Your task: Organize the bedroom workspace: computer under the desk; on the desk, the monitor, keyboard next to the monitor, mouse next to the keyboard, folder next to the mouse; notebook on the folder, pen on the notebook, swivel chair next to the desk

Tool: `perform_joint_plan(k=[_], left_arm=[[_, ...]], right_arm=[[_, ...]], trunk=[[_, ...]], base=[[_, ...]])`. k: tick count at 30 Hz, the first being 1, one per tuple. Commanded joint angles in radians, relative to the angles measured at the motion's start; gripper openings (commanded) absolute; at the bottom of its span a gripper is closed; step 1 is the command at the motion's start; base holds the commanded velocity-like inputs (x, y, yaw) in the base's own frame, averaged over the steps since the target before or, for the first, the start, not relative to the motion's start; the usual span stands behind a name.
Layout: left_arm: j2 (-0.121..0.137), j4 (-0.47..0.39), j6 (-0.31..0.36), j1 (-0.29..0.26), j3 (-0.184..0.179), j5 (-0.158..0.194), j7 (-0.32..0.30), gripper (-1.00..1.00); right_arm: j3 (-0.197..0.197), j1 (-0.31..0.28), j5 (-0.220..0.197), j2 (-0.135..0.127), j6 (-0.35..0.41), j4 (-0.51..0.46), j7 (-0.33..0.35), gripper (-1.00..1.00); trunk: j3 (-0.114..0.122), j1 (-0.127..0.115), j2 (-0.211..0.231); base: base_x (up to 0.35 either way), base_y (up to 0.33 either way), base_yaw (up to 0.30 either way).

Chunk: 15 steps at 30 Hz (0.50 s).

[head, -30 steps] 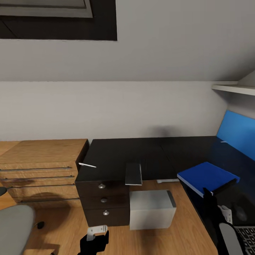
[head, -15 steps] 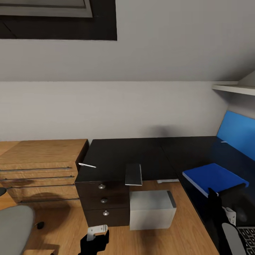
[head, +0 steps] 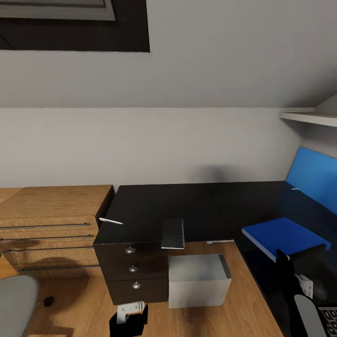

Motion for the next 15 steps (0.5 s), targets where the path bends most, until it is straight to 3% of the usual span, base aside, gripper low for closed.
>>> perform_joint_plan(k=[1, 15], left_arm=[[0.001, -0.002, -0.019, -0.002, -0.005, 0.008, 0.004, 1.0], [0.002, -0.022, -0.053, -0.002, -0.037, 0.007, 0.004, 1.0]], right_arm=[[-0.003, -0.001, -0.006, 0.0, 0.003, -0.002, -0.017, -1.0], [-0.002, -0.023, -0.002, -0.013, -0.028, 0.055, -0.041, -1.0]], trunk=[[-0.001, 0.0, -0.001], [-0.001, 0.0, -0.001]], base=[[0.002, -0.002, 0.0], [0.0, 0.0, 0.0]])
